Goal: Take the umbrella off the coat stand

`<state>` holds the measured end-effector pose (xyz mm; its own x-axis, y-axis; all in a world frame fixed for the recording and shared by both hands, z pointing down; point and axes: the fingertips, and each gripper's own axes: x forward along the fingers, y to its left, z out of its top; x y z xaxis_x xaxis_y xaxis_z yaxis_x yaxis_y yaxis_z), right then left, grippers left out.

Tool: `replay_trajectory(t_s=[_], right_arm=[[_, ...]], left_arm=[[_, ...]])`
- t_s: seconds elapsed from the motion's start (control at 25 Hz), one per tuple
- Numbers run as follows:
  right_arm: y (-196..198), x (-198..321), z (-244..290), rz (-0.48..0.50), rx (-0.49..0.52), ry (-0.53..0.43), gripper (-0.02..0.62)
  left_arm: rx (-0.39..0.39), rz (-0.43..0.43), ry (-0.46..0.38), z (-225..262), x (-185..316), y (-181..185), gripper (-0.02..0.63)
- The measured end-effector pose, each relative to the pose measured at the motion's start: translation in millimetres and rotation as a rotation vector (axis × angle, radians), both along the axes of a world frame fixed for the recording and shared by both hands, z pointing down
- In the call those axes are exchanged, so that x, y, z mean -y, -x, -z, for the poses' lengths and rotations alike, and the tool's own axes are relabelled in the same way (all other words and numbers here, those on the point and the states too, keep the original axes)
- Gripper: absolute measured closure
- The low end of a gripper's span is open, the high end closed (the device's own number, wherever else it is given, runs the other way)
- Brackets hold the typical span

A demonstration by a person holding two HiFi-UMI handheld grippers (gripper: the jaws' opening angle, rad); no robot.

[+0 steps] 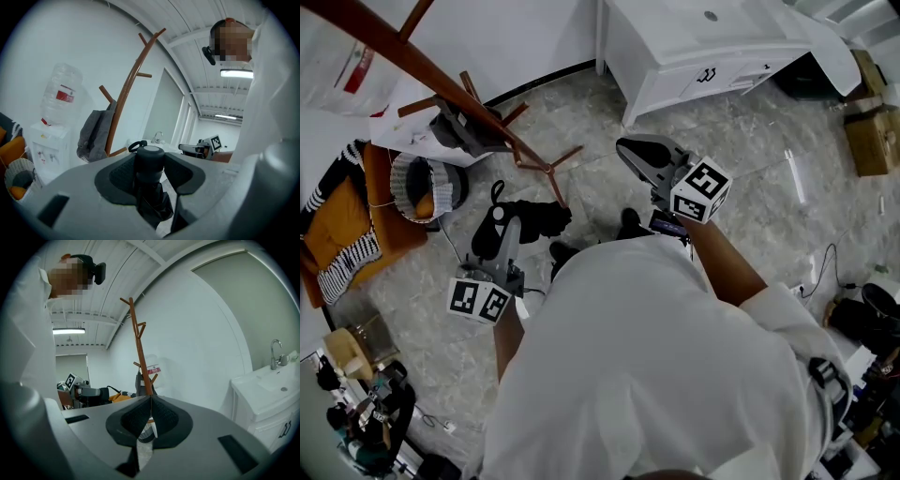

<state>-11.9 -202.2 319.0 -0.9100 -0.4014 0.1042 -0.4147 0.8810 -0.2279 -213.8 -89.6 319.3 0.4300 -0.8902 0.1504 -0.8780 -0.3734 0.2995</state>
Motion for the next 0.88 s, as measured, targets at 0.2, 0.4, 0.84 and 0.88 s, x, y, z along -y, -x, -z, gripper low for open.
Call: replay_trajectory(t_s=[0.2,0.4,0.84,0.88], right_arm=[[-6,-4,1,-0.001,0.004,-0.002,0.58],[-12,-8,0,0.004,-0.001,-0.007,0.58],[-43,-8,4,0.066,0.006,-0.035,0.58],[-48,-7,5,0.071,0.01,-0.037,0.58]], left_arm=[[-0.009,-0.013,-0.006,1,1,-12,0.411],[-0.009,-0.025,-0.004,0,0,-21,0.411],[-0.025,-0.007,0.003,-6,10,-45,0.411],[-0.027,-0.001,0.001,-6,11,-48,0.411]])
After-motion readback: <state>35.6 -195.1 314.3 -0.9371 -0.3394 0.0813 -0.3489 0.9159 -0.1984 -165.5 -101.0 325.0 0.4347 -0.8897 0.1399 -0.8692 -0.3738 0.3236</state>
